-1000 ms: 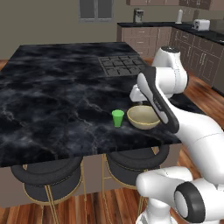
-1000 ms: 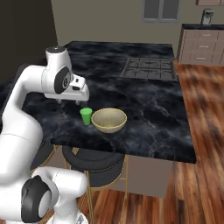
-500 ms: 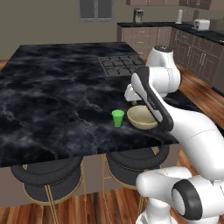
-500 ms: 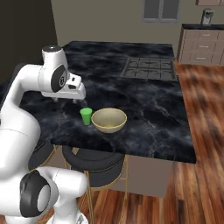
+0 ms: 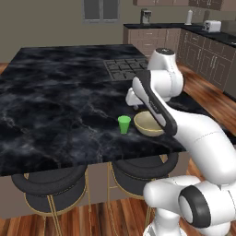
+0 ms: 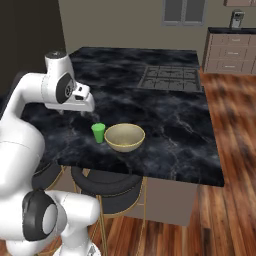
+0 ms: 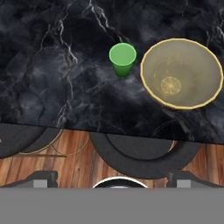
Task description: Place the cup inside the bowl on the dining table and move the bowl to any counter.
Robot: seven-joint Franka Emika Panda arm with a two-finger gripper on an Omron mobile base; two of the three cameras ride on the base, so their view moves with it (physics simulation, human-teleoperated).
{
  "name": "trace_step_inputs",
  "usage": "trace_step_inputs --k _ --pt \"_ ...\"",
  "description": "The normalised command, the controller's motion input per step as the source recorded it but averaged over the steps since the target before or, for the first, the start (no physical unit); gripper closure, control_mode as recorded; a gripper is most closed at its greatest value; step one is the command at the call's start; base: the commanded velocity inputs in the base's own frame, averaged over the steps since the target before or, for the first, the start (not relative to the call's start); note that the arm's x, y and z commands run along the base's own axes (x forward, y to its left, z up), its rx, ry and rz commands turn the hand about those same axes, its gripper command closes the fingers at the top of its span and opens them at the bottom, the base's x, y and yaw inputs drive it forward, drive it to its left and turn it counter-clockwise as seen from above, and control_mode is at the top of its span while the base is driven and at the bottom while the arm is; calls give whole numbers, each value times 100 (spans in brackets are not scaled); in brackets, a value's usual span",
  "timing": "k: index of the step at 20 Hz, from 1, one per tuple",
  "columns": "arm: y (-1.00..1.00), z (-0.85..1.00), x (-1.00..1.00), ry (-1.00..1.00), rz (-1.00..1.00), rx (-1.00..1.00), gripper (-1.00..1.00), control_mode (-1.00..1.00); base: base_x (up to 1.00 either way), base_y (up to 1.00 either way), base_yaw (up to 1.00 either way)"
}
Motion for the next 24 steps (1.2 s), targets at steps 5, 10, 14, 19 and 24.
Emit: trace_step_inputs --k 5,10,14,19,24 --pt "14 0 23 0 0 0 -100 -100 0 0 0" --pt "13 0 32 0 0 0 -100 -100 0 0 0" --pt "11 0 38 0 0 0 -100 -100 0 0 0" --pt "2 0 44 0 0 0 -100 -100 0 0 0" --pt "0 0 55 0 0 0 -100 -100 0 0 0"
